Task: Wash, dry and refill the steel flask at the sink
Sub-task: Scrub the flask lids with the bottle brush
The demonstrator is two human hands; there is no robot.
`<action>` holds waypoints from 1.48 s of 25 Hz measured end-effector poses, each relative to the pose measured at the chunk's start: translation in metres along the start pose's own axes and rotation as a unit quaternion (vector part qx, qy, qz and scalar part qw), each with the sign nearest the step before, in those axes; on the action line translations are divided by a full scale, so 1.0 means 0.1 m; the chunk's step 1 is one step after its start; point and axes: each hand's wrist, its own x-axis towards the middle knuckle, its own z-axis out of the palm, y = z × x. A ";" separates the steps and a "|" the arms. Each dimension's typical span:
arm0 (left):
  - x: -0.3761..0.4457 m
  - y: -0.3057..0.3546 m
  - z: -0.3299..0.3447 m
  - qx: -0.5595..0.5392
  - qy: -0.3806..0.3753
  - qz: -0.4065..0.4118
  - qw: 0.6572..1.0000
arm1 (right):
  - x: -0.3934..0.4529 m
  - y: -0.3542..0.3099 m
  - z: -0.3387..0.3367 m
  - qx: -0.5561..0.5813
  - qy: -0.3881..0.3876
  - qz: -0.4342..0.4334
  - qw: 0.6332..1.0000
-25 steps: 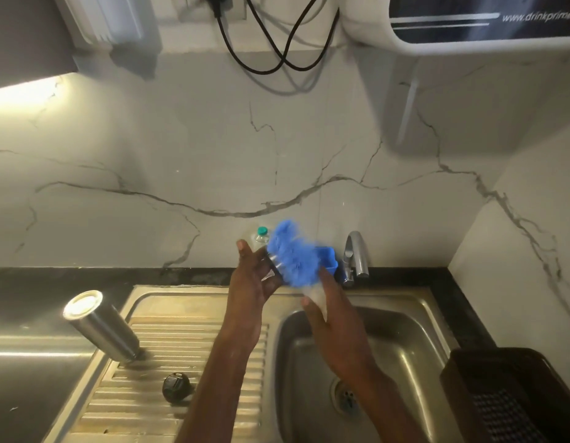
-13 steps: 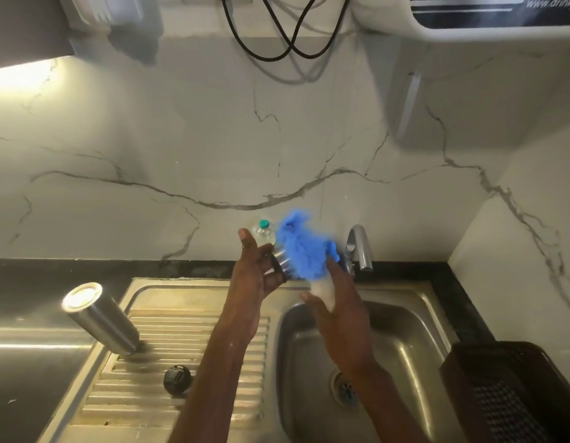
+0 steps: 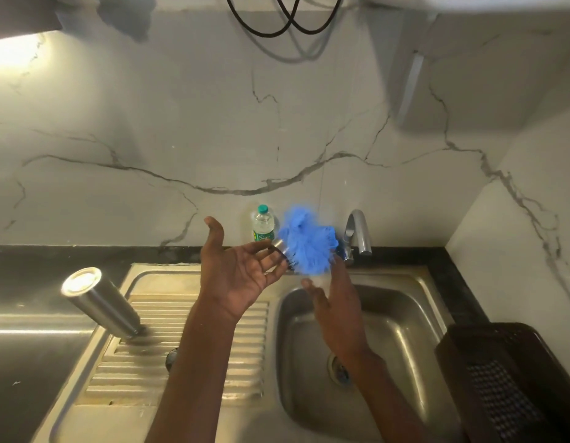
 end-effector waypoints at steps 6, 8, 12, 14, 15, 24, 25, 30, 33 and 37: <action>-0.05 0.16 -0.13 -0.052 -0.015 -0.026 0.998 | -0.37 0.56 -0.04 -0.071 -0.015 0.065 0.995; -0.05 0.13 -0.17 -0.021 0.001 -0.021 1.000 | -0.34 0.47 -0.07 -0.028 -0.004 0.075 0.997; 0.01 -0.05 -0.23 0.066 0.082 0.033 0.994 | -0.14 0.00 -0.15 0.002 -0.006 0.024 1.000; 0.01 -0.10 -0.21 0.076 0.086 0.050 0.992 | -0.09 -0.13 -0.15 -0.061 -0.050 -0.024 0.997; 0.01 -0.12 -0.20 0.079 0.083 0.063 0.991 | -0.09 -0.12 -0.14 -0.101 -0.068 -0.042 0.992; -0.01 -0.16 -0.07 0.176 0.124 0.144 0.966 | -0.10 -0.02 -0.19 -0.096 -0.031 0.037 0.994; -0.01 -0.18 -0.06 0.177 0.120 0.144 0.966 | -0.09 -0.05 -0.14 -0.100 -0.044 0.019 0.994; -0.04 -0.20 -0.11 0.226 0.110 0.187 0.950 | -0.30 0.20 -0.09 -0.085 -0.056 0.058 0.993; -0.03 -0.27 -0.17 0.300 0.096 0.213 0.925 | -0.23 0.08 -0.13 -0.098 -0.028 0.058 0.993; -0.10 -0.33 -0.10 0.305 0.059 0.213 0.926 | -0.13 -0.26 0.06 -0.111 -0.050 -0.008 0.993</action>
